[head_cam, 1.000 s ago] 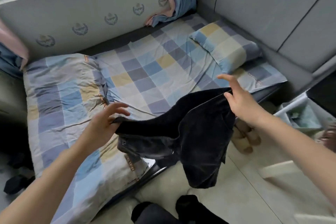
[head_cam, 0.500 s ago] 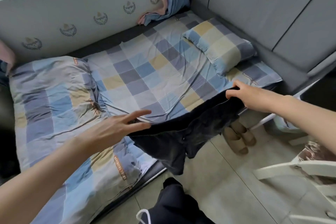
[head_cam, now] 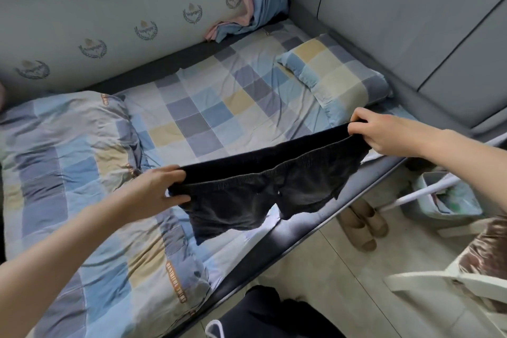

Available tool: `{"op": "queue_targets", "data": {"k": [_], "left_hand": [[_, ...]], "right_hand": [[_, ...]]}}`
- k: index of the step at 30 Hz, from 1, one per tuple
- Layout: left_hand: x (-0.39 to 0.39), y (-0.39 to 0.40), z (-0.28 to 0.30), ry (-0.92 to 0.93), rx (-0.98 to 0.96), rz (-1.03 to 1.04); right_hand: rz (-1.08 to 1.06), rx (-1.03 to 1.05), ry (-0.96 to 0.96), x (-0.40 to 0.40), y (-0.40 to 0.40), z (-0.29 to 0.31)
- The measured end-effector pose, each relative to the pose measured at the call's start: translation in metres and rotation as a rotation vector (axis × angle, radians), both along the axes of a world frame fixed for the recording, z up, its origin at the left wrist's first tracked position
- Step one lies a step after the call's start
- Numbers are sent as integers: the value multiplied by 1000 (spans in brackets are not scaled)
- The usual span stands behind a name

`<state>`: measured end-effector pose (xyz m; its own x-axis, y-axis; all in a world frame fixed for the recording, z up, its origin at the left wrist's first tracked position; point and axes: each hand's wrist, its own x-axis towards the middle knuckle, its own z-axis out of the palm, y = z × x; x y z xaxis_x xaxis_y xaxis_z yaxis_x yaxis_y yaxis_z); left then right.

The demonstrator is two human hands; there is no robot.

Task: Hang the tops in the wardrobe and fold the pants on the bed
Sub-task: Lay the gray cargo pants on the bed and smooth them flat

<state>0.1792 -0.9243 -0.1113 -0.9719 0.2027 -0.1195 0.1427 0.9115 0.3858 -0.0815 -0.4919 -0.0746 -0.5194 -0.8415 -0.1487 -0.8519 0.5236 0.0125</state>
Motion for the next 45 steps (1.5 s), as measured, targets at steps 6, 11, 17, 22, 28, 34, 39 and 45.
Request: {"op": "queue_targets", "data": {"k": [6, 11, 17, 22, 28, 34, 39, 45], "left_hand": [[-23, -16, 3, 113, 283, 348], [-34, -5, 8, 220, 220, 522], [-54, 29, 5, 342, 260, 933], [-64, 58, -16, 480, 375, 1222], [-25, 92, -52, 123, 293, 1151], [-3, 104, -62, -250, 148, 871], [-16, 81, -40, -247, 346, 906], [-64, 29, -42, -133, 487, 965]], "right_hand": [[120, 22, -63, -34, 1, -17], [104, 47, -136, -68, -9, -32], [-235, -548, -541, -119, -45, -31], [-327, -780, -969, -132, -62, -31], [-281, -522, -955, -143, -32, -43], [-352, -348, -1029, -144, 5, -54], [-434, -387, -1120, -154, 4, -45], [-494, -514, -1084, -178, -51, -54]]}}
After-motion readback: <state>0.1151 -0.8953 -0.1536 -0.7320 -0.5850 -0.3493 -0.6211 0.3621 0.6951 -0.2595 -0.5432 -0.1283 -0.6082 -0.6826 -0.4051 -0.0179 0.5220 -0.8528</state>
